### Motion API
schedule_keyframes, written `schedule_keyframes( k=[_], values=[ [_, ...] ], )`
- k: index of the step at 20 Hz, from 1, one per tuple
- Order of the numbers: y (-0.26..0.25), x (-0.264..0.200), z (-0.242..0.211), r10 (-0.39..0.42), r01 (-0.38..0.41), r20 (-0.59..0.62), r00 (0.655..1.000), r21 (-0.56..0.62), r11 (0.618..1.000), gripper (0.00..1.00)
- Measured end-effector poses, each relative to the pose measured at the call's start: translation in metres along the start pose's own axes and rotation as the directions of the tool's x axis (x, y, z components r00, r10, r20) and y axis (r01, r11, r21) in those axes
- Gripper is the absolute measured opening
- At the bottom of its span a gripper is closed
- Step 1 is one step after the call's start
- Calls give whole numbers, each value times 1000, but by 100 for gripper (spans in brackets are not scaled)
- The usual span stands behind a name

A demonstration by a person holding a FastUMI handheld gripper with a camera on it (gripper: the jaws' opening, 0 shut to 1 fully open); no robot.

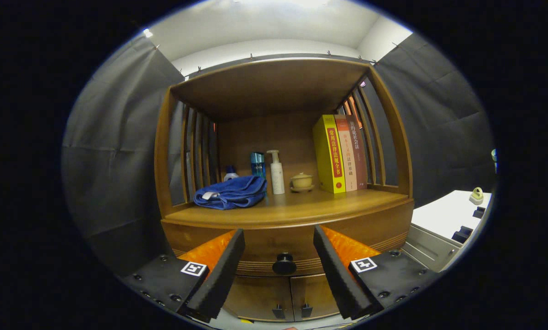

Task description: Pull open the drawer, take out the items inside it, and place them on the countertop above the cabinet.

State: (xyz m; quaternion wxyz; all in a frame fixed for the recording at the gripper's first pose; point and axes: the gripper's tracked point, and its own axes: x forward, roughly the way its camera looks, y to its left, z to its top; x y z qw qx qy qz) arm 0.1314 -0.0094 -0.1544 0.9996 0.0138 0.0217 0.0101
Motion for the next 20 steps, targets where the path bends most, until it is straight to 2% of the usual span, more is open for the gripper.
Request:
schedule_keyframes(
  k=[7,16,20],
  values=[
    [-8,30,-80,-6,6,-97,995,1,1000,98],
    [-15,52,-101,-26,27,-136,990,0,1000,96],
    [-24,61,-100,-67,64,-112,991,-33,997,77]
  ],
)
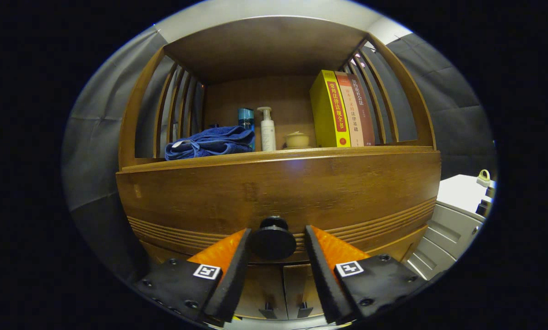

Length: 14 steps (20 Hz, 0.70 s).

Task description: Pull open the drawer, take out the items inside it, and place them on the countertop above the cabinet.

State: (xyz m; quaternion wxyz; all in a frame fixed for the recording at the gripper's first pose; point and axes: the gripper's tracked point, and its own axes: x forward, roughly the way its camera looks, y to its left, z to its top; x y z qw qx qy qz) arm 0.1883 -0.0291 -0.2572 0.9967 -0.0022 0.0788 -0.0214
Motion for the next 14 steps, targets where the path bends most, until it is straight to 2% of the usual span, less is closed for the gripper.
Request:
schedule_keyframes(
  k=[4,7,10,14],
  values=[
    [5,0,-1,5,-5,-5,1000,-38,999,58],
    [8,0,-3,25,-24,-18,1000,18,1000,43],
    [7,-3,-3,23,-22,-40,999,17,1000,35],
    [8,-23,-6,35,-32,-69,997,51,998,35]
  ],
)
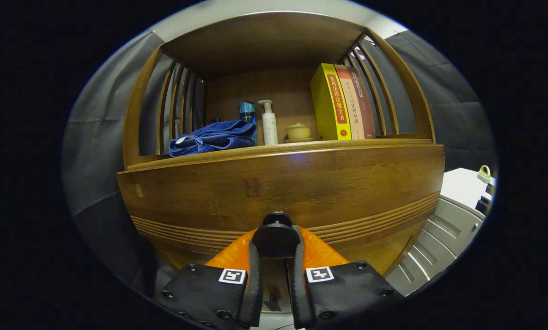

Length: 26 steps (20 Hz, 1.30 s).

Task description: Pull open the drawer, take out the items inside it, and place them on the countertop above the cabinet.

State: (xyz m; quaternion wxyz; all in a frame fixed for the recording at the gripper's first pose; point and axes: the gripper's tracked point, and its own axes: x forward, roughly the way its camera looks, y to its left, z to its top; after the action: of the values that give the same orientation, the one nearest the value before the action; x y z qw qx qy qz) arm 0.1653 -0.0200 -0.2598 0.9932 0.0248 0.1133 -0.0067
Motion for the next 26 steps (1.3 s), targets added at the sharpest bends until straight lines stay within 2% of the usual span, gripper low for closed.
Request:
schedule_keyframes(
  k=[5,18,21,26],
  values=[
    [4,-34,-9,32,-31,-57,998,17,999,34],
    [4,-152,-25,15,-16,-82,997,-6,1000,34],
    [4,-169,-29,19,-19,-96,995,-2,1000,34],
    [4,-169,-39,16,-16,-112,994,5,1000,34]
  ],
)
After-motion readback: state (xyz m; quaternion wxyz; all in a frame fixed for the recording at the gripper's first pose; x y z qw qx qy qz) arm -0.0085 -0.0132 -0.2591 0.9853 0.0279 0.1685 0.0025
